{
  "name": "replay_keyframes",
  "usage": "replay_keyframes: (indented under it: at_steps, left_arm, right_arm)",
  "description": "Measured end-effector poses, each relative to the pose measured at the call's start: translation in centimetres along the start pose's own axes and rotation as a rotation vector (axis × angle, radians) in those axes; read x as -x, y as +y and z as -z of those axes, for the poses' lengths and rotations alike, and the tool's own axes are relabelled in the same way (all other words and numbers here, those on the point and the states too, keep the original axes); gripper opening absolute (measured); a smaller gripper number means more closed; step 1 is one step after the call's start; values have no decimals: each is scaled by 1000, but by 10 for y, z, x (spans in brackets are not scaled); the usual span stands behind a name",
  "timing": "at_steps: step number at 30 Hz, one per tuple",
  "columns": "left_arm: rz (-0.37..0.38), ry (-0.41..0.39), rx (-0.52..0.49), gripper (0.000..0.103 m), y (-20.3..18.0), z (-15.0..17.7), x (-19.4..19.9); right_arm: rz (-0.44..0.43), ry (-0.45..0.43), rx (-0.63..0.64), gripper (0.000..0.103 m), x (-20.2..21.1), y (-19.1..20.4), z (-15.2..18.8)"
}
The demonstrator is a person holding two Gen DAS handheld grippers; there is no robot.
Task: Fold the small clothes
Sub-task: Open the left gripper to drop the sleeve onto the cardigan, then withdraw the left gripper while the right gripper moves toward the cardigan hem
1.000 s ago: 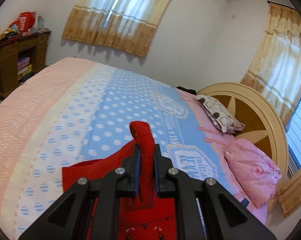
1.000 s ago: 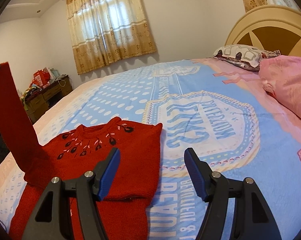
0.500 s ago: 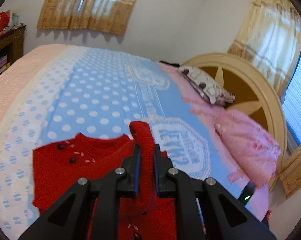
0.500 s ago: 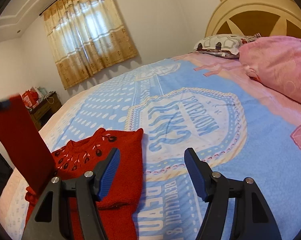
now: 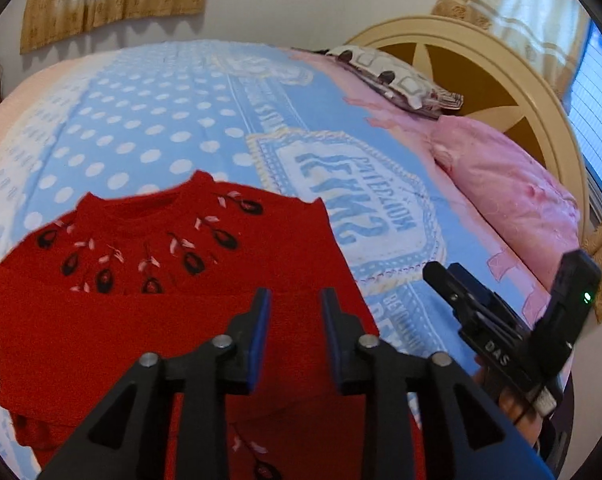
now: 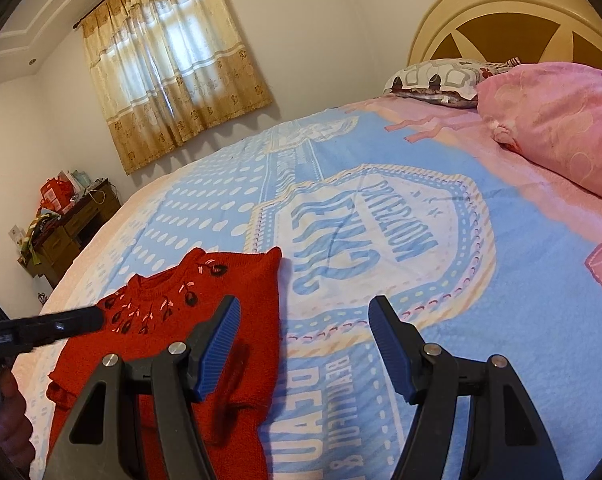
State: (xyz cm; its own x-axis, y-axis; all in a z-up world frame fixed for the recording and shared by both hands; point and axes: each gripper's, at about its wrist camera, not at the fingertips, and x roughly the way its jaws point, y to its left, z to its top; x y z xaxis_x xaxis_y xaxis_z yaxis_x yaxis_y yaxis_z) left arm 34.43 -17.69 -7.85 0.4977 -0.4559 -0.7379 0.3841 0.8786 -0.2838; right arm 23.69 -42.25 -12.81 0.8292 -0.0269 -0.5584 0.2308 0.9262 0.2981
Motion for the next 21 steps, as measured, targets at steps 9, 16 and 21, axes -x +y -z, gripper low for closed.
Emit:
replay_keyframes:
  at_steps: [9, 16, 21]
  left_arm:
    - [-427, -126, -56, 68, 104, 44, 51]
    - [-560, -81, 120, 68, 204, 108, 72]
    - [-551, -69, 152, 69, 214, 125, 68]
  right_arm:
    - [-201, 63, 78, 67, -4, 26, 10]
    - [-243, 150, 163, 67, -16, 46, 24]
    - [-204, 200, 245, 58, -22, 64, 30]
